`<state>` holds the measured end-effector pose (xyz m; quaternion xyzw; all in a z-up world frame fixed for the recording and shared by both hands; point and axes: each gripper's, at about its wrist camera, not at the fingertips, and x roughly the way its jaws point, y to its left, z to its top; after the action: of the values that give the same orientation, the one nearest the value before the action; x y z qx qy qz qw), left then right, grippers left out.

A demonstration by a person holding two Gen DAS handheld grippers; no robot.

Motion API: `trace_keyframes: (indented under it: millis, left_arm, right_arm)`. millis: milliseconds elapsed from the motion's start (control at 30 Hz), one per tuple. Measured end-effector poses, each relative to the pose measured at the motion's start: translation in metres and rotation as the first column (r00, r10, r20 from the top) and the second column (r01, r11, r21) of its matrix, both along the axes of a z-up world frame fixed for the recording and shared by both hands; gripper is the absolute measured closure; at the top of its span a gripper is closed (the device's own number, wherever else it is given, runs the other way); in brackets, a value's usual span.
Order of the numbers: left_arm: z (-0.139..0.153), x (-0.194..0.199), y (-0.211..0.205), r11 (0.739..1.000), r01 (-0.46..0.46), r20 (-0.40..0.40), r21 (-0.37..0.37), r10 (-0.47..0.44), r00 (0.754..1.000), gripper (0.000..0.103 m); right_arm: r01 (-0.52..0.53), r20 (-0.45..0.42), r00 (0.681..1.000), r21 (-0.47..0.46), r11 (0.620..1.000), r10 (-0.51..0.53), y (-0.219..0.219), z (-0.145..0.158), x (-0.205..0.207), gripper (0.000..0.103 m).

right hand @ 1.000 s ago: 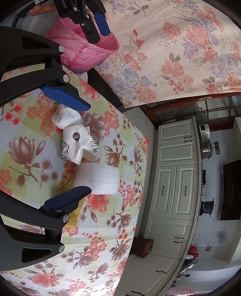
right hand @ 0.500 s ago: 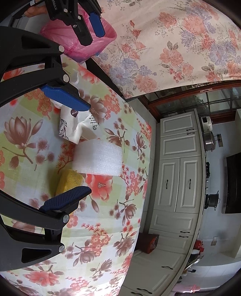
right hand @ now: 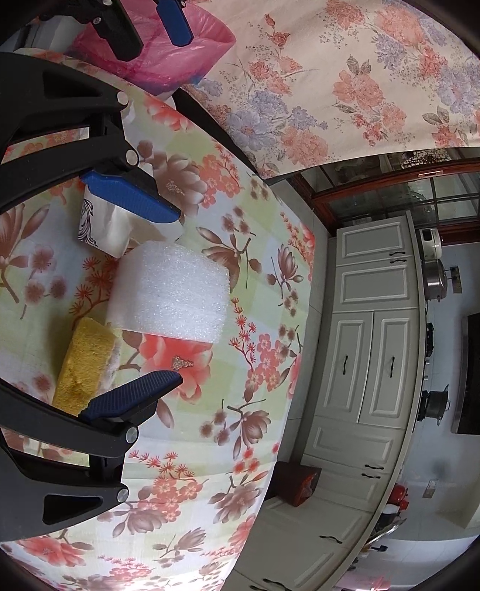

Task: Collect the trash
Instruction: 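Move both open tools back toward the remaining white foam block and yellow sponge, then grasp a white tissue with the left tool while the right tool grasps the white foam block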

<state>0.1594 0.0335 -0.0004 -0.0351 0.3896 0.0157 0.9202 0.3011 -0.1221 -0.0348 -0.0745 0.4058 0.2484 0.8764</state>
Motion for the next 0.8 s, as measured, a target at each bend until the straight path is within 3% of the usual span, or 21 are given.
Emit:
trace_keyframes:
  millis: [133, 800]
  left_arm:
    - [-0.004, 0.006, -0.002, 1.000, 0.006, -0.010, -0.008, -0.006, 1.000, 0.035]
    - [-0.039, 0.025, -0.020, 0.998, 0.039, -0.080, -0.058, -0.044, 0.996, 0.030]
  right_arm:
    - [-0.009, -0.025, 1.000, 0.013, 1.000, 0.009, -0.001, -0.005, 0.005, 0.050]
    - [-0.011, 0.047, 0.999, 0.091, 0.996, 0.006, -0.038, 0.032, -0.022, 0.052]
